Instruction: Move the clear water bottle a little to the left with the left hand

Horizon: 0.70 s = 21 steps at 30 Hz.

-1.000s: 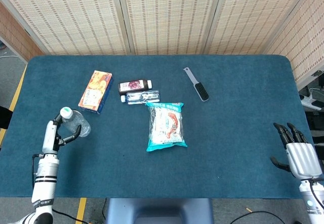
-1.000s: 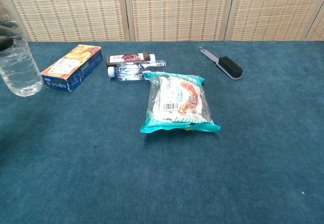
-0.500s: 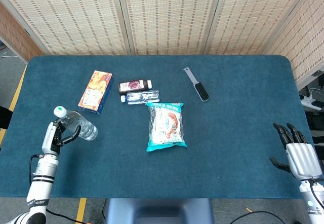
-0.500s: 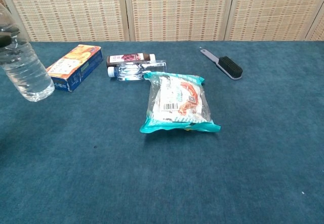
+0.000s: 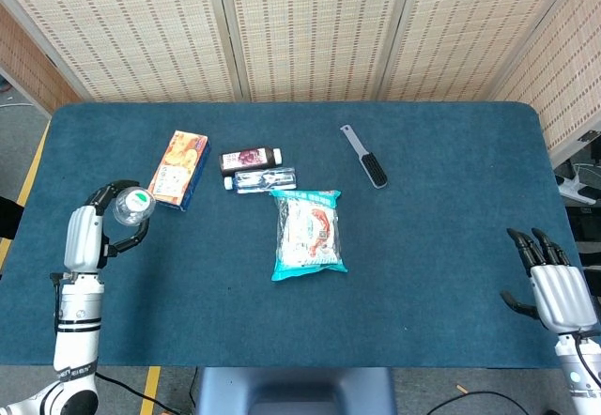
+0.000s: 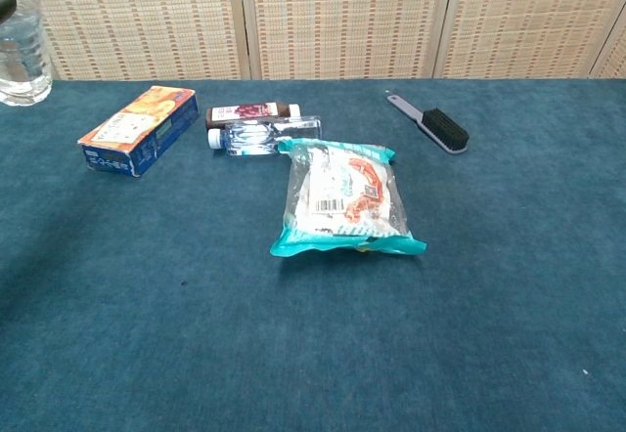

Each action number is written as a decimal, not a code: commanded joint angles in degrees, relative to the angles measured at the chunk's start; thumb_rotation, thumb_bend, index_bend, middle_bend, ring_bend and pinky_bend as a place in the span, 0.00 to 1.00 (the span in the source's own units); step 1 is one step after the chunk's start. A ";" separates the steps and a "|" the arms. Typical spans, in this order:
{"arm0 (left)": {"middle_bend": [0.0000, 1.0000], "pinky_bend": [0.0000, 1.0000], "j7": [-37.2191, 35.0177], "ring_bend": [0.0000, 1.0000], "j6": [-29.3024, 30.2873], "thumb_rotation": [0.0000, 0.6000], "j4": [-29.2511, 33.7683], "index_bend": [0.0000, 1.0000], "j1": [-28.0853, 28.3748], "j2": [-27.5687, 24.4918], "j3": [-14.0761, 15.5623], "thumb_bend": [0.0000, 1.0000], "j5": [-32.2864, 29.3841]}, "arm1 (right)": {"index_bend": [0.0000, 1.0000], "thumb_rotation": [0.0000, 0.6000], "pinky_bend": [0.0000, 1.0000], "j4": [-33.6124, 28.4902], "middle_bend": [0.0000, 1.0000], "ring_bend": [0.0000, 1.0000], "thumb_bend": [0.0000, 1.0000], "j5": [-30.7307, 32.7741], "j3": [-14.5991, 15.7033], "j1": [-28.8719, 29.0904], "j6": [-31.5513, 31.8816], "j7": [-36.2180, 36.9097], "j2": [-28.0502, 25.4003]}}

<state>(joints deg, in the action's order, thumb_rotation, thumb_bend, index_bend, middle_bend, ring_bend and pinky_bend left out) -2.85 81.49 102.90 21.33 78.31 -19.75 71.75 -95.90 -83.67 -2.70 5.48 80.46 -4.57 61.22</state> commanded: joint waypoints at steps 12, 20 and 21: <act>0.41 0.34 -5.60 0.34 -3.71 1.00 -10.83 0.40 -1.68 4.72 3.77 0.58 -3.82 | 0.00 1.00 0.16 -0.04 0.11 0.00 0.12 0.13 0.00 0.00 -0.07 0.20 -0.17; 0.41 0.34 0.32 0.34 -1.09 1.00 -1.64 0.40 0.05 0.95 0.48 0.58 -1.05 | 0.00 1.00 0.16 0.19 0.11 0.00 0.12 -0.48 0.16 -0.07 0.25 0.36 -0.14; 0.41 0.34 0.85 0.34 -1.08 1.00 -1.02 0.40 0.01 0.60 0.46 0.58 -1.22 | 0.00 1.00 0.16 0.21 0.11 0.00 0.12 -0.53 0.19 -0.06 0.23 0.36 -0.12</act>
<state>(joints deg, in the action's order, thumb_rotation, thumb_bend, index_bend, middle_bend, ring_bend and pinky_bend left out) -3.62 79.79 99.77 21.00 80.19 -18.41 70.32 -95.69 -84.21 -2.51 5.42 80.69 -4.22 61.09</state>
